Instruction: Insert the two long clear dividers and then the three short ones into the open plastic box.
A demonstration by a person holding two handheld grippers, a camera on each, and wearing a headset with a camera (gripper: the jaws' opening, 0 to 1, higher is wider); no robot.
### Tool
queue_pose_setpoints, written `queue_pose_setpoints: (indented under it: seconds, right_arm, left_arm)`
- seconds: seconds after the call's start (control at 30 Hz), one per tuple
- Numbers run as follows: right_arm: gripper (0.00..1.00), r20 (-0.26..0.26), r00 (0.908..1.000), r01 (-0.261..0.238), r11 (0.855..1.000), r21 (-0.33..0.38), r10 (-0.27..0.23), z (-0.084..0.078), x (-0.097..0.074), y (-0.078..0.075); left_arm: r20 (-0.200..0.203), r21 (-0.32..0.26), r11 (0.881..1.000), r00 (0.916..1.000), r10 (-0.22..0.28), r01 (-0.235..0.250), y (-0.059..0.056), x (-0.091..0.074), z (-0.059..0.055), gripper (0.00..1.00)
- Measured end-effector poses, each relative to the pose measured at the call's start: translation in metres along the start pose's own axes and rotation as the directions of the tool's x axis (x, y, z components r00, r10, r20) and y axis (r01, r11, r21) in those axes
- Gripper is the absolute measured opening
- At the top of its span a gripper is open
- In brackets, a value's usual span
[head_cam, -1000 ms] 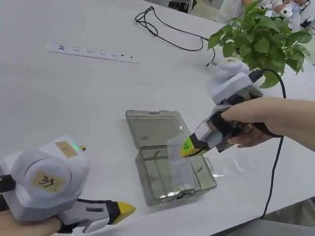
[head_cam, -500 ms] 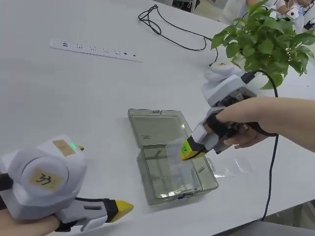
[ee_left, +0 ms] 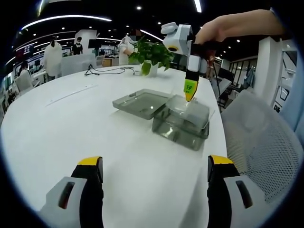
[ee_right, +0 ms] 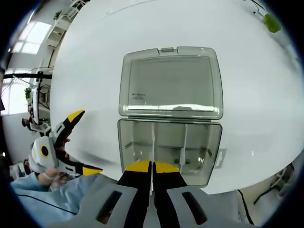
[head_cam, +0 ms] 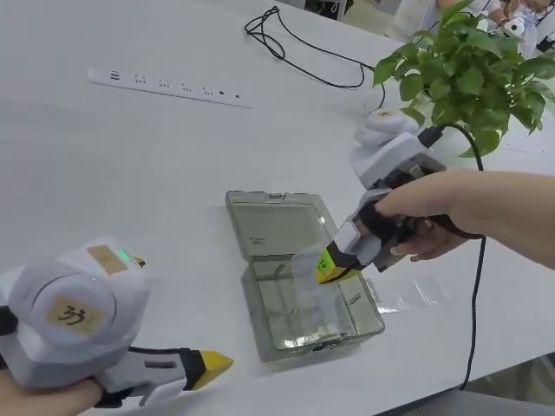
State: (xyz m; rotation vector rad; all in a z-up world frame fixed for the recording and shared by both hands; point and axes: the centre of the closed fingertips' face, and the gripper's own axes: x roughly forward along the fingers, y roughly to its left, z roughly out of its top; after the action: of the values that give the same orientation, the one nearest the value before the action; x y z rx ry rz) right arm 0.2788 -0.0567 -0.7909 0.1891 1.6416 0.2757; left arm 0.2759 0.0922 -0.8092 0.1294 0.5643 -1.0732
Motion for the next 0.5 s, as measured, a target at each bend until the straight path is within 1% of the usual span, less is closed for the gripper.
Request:
queue_pose_setpoints:
  seconds: [0.3, 0.43, 0.5]
  right_arm:
    - [0.02, -0.07, 0.9975, 0.0, 1.0, 0.008, 0.0, 0.0027, -0.0012, 0.0009]
    - [0.02, -0.105, 0.9944, 0.011, 1.0, 0.004, -0.01, 0.0053, -0.0001, 0.0016]
    - [0.02, -0.12, 0.9926, 0.021, 1.0, 0.002, -0.021, 0.0077, 0.0014, -0.0006]
  left_arm:
    - [0.0, -0.005, 1.0, 1.0, 0.004, -0.004, 0.0026, 0.0, 0.0001, 0.92]
    - [0.0, -0.008, 1.0, 1.0, 0.007, -0.007, 0.0044, 0.0, -0.0006, 0.92]
    - [0.0, -0.011, 1.0, 1.0, 0.007, -0.007, 0.0053, 0.0001, -0.0009, 0.92]
